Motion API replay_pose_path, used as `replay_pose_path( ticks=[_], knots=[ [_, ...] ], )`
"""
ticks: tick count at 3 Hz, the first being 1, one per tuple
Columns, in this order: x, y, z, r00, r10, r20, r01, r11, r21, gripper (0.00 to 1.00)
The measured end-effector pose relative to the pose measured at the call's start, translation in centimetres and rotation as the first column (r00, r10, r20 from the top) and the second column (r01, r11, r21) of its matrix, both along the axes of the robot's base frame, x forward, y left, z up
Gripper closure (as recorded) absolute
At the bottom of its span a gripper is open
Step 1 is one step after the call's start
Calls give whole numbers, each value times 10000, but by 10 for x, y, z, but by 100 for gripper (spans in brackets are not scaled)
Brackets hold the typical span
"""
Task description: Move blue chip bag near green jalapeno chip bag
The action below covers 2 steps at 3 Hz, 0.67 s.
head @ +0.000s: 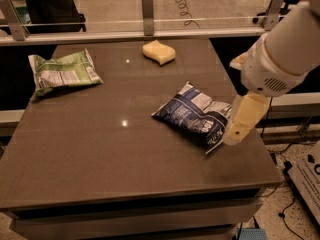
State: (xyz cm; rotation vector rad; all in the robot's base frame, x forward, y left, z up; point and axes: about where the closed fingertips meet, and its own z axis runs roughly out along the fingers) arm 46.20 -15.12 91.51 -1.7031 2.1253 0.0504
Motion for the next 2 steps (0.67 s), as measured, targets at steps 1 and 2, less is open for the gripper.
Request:
replay_pose_path(
  ticks=[1, 2],
  knots=[
    [10, 23, -36, 9999, 123, -87, -120, 9994, 323, 0],
    [16, 37, -62, 9996, 155, -222, -143, 9984, 551, 0]
  ],
)
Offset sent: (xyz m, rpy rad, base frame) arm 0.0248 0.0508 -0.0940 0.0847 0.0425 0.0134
